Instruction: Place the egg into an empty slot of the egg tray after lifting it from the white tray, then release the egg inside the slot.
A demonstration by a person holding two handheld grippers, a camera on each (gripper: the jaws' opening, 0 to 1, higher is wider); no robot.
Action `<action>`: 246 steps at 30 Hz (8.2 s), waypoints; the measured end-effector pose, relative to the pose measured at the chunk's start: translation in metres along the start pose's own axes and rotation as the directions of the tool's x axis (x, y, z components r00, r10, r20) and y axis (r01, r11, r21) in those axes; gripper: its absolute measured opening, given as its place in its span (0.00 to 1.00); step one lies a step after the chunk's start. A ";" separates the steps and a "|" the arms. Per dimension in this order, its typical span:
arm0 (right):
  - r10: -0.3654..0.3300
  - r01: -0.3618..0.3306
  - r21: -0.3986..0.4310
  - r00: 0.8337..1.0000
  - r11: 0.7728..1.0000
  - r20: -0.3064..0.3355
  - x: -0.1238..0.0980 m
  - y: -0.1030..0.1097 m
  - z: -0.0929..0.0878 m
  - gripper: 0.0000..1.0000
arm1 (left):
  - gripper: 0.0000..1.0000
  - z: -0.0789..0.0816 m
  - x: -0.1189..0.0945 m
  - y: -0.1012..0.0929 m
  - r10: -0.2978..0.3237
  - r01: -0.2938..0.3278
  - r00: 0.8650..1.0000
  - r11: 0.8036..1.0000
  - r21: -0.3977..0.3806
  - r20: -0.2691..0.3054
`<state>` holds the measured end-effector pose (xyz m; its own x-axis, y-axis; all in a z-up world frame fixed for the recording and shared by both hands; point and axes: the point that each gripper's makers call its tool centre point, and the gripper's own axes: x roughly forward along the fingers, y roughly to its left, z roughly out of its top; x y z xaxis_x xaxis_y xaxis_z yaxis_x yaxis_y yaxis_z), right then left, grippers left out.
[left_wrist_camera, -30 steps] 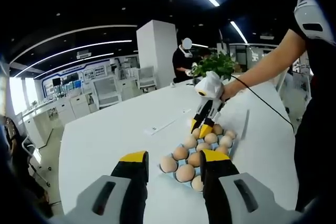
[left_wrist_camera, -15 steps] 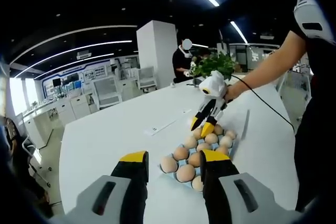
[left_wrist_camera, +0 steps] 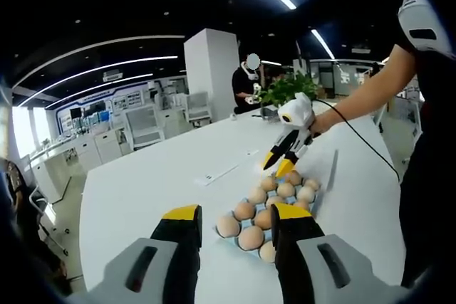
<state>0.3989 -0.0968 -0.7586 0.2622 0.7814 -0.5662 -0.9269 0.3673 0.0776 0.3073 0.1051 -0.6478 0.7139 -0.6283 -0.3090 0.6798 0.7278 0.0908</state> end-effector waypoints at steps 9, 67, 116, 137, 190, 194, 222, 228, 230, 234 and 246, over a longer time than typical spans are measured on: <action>-0.047 0.047 0.017 0.999 0.999 -0.006 -0.022 -0.015 -0.015 0.30 | 0.39 0.001 0.001 -0.001 -0.003 0.003 1.000 1.000 0.000 -0.001; -0.413 0.422 0.152 0.907 0.894 -0.087 -0.170 -0.102 -0.108 0.29 | 0.39 0.006 0.008 -0.007 -0.016 0.016 1.000 1.000 0.009 -0.014; -0.566 0.589 0.248 0.808 0.769 -0.164 -0.209 -0.139 -0.136 0.23 | 0.38 0.003 0.006 -0.003 -0.004 0.004 1.000 1.000 0.002 -0.022; -0.477 0.483 0.055 0.874 0.874 -0.088 -0.182 -0.113 -0.085 0.23 | 0.39 0.002 0.006 -0.003 -0.006 0.006 1.000 1.000 0.001 -0.019; -0.143 0.141 -0.098 0.990 0.985 -0.015 -0.034 -0.021 -0.013 0.24 | 0.39 -0.002 0.004 -0.002 -0.002 0.001 1.000 1.000 -0.003 -0.024; -0.124 0.122 -0.107 0.992 0.987 -0.016 -0.024 -0.017 -0.009 0.24 | 0.39 -0.003 0.004 -0.002 -0.004 0.004 1.000 1.000 -0.004 -0.027; -0.033 0.021 -0.097 0.993 0.995 -0.117 0.004 -0.012 -0.017 0.24 | 0.39 -0.002 0.003 0.000 -0.001 0.001 1.000 1.000 -0.006 -0.022; 0.002 -0.010 -0.052 0.988 0.999 -0.156 0.009 -0.010 -0.021 0.24 | 0.39 -0.001 0.003 0.000 -0.002 0.002 1.000 1.000 -0.006 -0.020; 0.013 -0.022 -0.050 0.986 0.999 -0.168 0.010 -0.009 -0.022 0.24 | 0.39 0.000 0.003 0.001 0.001 -0.001 1.000 1.000 -0.004 -0.019; 0.021 -0.029 -0.039 0.983 0.999 -0.181 0.010 -0.012 -0.022 0.24 | 0.39 0.000 0.003 0.001 -0.001 0.001 1.000 1.000 -0.006 -0.021; 0.038 -0.031 0.044 0.985 0.999 -0.169 0.007 -0.012 -0.028 0.24 | 0.39 -0.001 0.005 0.000 -0.006 0.006 1.000 1.000 -0.005 -0.022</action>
<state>0.4046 -0.1096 -0.7867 0.1781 0.6984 -0.6932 -0.9219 0.3647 0.1306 0.3105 0.1026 -0.6505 0.7061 -0.6263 -0.3305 0.6829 0.7256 0.0839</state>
